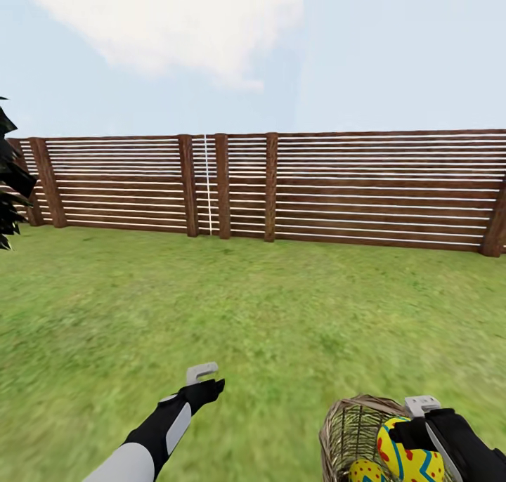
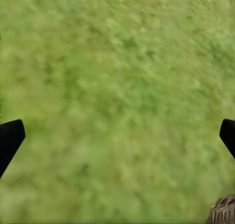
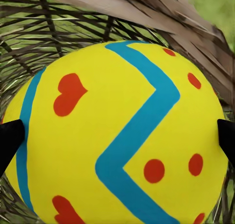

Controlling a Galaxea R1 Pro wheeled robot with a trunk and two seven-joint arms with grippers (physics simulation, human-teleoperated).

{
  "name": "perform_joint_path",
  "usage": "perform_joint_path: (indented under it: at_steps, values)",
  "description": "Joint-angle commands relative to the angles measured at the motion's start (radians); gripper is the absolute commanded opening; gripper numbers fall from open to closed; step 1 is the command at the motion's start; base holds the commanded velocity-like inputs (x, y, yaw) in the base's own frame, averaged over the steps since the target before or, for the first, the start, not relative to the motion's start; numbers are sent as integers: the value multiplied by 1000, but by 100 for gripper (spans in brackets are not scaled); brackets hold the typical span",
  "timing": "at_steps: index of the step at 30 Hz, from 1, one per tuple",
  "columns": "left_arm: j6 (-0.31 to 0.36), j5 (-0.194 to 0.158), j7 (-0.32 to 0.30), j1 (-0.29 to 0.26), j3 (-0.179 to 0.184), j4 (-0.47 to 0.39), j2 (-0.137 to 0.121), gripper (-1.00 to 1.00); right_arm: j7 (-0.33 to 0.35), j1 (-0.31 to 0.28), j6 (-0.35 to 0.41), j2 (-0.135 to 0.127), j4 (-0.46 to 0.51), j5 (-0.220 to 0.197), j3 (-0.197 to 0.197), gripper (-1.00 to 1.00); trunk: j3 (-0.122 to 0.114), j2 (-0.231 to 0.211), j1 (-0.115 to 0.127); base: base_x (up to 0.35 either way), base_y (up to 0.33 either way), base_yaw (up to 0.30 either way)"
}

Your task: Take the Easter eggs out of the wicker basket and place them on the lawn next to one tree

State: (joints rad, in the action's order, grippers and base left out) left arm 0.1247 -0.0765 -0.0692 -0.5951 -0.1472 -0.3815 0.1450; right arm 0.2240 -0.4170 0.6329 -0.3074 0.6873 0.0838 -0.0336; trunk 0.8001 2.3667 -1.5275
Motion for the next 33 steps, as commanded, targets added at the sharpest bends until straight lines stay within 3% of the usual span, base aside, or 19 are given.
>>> perform_joint_path:
  at_steps: [1, 33]
  values:
    - [8, -8, -6, 0, -6, -2, 1, 100, 8, 0, 4, 0, 1, 9, -3, -100, -2, -7, 4, 0, 0, 0]
    - [7, -9, -6, 0, -6, -3, -2, 100, 9, 0, 2, -2, 4, 8, -6, -100, -102, -231, 127, 0, 0, 0]
